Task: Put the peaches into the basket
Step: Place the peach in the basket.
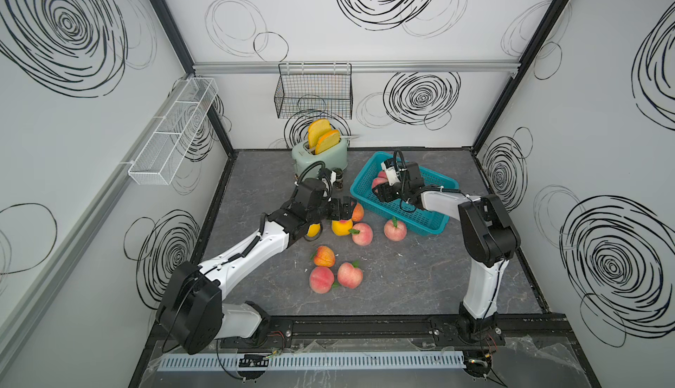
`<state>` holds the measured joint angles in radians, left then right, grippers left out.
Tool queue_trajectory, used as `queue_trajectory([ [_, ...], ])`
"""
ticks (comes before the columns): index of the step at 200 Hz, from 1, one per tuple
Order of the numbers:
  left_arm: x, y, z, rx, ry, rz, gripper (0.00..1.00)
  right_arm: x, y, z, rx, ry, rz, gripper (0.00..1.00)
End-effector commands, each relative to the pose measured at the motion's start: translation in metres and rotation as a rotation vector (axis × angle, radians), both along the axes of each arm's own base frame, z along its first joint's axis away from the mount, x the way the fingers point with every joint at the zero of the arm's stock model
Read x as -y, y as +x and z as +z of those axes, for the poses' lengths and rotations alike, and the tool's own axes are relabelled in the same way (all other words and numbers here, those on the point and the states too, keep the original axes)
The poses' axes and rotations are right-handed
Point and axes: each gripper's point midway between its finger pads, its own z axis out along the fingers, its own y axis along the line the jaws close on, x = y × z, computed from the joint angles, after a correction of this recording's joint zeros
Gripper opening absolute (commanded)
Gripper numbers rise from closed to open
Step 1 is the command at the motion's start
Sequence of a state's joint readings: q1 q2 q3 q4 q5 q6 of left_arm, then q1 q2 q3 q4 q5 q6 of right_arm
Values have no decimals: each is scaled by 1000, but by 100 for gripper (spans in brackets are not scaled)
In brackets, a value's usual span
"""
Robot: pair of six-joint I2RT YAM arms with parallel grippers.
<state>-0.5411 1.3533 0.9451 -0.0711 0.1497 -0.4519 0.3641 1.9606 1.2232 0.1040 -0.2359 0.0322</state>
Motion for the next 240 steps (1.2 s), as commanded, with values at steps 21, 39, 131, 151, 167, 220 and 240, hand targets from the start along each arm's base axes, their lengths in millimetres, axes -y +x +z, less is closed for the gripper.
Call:
queue_trajectory([
  [21,3,11,21,68,-33,-2,98,-1,8,1,4,-7,1,70],
  [39,2,12,21,68,-30,1,98,-1,9,-1,-2,-10,-1,70],
  [131,-9,12,18,78,8,48,98,-3,10,-13,-36,-22,7,70],
  [151,-8,13,17,79,8,48,99,-2,9,-14,-34,-25,10,72],
  [167,-8,14,18,83,6,51,98,-1,10,-12,-27,-25,5,75],
  [220,-9,12,20,85,10,59,98,-2,9,-10,-25,-21,13,83],
  [240,-9,12,20,86,15,60,98,-2,10,-6,-16,-20,12,84],
])
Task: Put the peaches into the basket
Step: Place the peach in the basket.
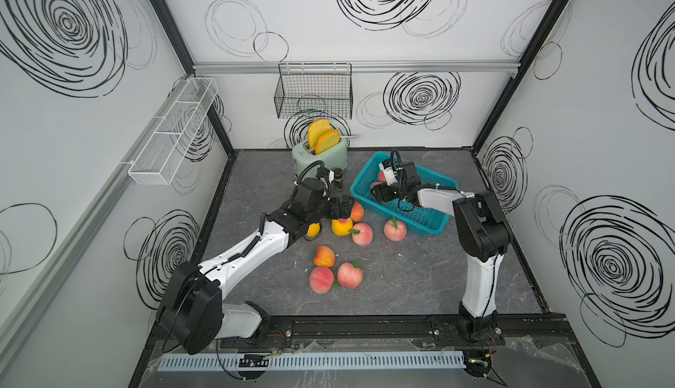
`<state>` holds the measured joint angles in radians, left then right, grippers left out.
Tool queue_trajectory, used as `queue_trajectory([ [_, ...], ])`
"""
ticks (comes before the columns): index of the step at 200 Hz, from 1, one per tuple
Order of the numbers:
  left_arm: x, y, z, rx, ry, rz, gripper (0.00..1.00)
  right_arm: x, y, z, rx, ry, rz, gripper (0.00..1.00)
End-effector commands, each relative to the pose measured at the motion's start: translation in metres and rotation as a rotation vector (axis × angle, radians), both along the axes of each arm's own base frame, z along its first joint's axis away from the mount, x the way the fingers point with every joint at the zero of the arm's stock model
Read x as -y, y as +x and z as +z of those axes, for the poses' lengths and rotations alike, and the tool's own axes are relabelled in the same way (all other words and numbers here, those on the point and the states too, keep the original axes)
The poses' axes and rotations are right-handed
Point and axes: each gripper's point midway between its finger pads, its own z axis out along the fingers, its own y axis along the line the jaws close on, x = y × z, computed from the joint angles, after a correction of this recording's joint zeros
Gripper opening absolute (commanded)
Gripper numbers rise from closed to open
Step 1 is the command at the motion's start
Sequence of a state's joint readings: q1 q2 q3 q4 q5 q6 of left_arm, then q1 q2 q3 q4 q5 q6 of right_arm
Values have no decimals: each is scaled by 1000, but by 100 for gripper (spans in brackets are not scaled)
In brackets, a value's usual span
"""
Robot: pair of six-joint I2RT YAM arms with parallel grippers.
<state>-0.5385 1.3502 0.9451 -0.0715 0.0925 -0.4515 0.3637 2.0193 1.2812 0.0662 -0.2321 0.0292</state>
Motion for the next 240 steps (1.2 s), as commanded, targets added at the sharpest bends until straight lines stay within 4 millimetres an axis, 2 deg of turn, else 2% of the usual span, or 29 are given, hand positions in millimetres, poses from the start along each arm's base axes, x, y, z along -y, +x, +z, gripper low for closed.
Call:
queue_trajectory([
  [1,0,5,20,69,-9,8,99,0,2,8,19,-2,14,84],
  [86,-1,2,22,64,5,11,98,1,1,26,51,1,12,86],
  [138,-3,-3,26,64,14,15,98,5,-3,53,102,15,6,89],
  [193,-12,-17,25,66,59,20,98,4,-13,80,140,32,10,91],
  [240,-26,-40,11,25,83,24,98,-2,-33,103,167,47,29,92],
])
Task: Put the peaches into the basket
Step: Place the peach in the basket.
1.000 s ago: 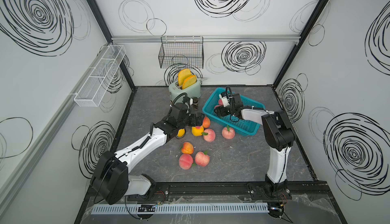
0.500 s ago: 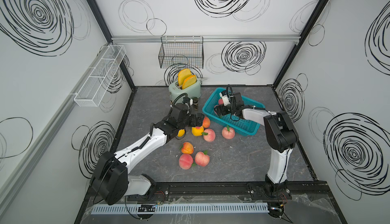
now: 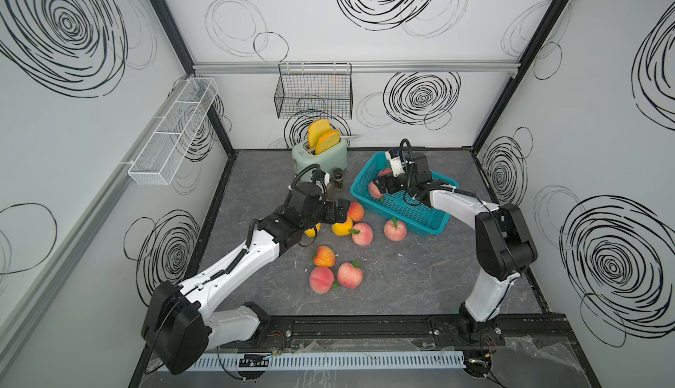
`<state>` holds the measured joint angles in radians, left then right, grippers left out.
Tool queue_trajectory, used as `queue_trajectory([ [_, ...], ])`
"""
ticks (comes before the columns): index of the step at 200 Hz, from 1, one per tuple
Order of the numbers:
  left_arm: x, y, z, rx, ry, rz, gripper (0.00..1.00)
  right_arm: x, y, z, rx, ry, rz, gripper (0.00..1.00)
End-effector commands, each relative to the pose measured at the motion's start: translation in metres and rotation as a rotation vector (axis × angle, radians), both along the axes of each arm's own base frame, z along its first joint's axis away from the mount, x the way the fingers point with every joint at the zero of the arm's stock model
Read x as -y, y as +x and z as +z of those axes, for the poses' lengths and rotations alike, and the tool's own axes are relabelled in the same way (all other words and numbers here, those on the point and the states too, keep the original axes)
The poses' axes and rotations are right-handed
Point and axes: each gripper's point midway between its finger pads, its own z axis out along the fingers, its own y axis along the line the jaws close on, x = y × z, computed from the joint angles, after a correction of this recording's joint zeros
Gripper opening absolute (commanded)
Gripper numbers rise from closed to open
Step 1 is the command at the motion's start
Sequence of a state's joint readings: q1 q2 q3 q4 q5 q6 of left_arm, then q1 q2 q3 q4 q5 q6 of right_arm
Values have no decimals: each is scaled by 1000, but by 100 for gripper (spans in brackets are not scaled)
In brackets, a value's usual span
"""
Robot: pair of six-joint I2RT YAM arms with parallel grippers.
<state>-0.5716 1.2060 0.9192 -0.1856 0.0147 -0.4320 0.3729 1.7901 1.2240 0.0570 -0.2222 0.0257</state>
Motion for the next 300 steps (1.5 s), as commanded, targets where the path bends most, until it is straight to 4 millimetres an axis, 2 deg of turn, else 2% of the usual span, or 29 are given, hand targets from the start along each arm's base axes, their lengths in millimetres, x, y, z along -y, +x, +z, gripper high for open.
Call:
queue_trajectory([
  [1,-9,-13,-8,-11,36,3,98,-5,-18,14,12,-6,25,92],
  [62,-17,-52,-22,-75,17,-25,98,-30,-77,32,39,17,85,95],
  [97,-20,-74,-27,-95,5,-35,98,-44,-113,34,32,21,137,98],
  [124,-19,-89,-39,-130,-5,-49,98,-48,-141,33,30,25,163,100],
  [188,-16,-113,-59,-181,-2,-52,98,-63,-198,43,50,49,240,99],
  [250,-25,-132,-87,-254,13,-8,98,-75,-243,24,22,34,328,99],
  [300,-33,-146,-105,-319,93,42,98,-85,-270,11,7,47,387,99],
])
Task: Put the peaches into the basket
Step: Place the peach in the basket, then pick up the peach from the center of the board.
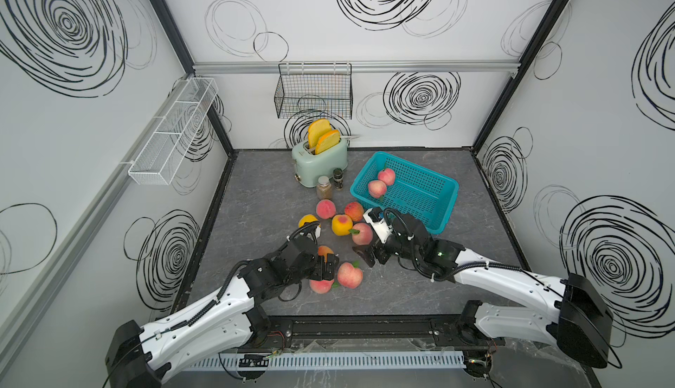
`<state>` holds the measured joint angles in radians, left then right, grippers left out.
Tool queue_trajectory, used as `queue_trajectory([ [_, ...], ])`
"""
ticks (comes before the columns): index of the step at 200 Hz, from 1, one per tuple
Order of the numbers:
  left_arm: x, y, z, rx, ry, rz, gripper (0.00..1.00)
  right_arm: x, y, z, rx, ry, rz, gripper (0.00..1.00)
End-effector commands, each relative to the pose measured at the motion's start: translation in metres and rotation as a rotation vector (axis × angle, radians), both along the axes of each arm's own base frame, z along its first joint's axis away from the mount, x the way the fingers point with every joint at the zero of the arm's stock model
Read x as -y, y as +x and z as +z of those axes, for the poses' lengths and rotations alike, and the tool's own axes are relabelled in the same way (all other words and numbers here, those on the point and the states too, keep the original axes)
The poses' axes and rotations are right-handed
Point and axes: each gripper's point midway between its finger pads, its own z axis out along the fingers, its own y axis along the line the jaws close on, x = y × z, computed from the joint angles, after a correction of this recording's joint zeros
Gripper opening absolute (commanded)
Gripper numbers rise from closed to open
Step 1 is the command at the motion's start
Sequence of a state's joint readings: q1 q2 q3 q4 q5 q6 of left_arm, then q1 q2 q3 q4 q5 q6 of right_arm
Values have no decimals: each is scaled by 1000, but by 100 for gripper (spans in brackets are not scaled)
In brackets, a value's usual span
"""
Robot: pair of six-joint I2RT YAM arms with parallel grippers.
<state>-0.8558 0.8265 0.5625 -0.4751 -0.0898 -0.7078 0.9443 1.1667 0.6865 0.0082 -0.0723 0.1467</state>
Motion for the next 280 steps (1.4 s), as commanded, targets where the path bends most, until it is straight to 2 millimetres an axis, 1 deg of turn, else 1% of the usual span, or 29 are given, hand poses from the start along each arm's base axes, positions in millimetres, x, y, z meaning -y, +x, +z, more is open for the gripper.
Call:
queue_trajectory([
  [1,-9,-5,-9,-30,50,63,98,-1,-9,-1,0,20,6,99],
  [28,-12,-12,-20,-54,89,86,98,-4,-16,-7,-11,42,23,99],
  [64,-15,-16,-31,-74,80,112,98,-5,-22,-15,-25,50,46,99],
  [93,-17,-18,-41,-94,103,118,98,-1,-26,-18,-15,50,61,99],
  [132,-16,-21,-51,-110,96,118,98,3,-30,-31,-6,34,79,99],
  [197,-13,-25,-67,-127,99,104,98,1,-30,-25,9,44,91,99],
  [228,-11,-26,-70,-126,92,98,98,1,-32,-29,0,37,101,99],
  [259,-10,-27,-75,-130,92,93,98,0,-35,-38,-19,24,115,99],
  [280,-10,-27,-76,-129,87,91,100,0,-37,-40,-24,29,124,99],
])
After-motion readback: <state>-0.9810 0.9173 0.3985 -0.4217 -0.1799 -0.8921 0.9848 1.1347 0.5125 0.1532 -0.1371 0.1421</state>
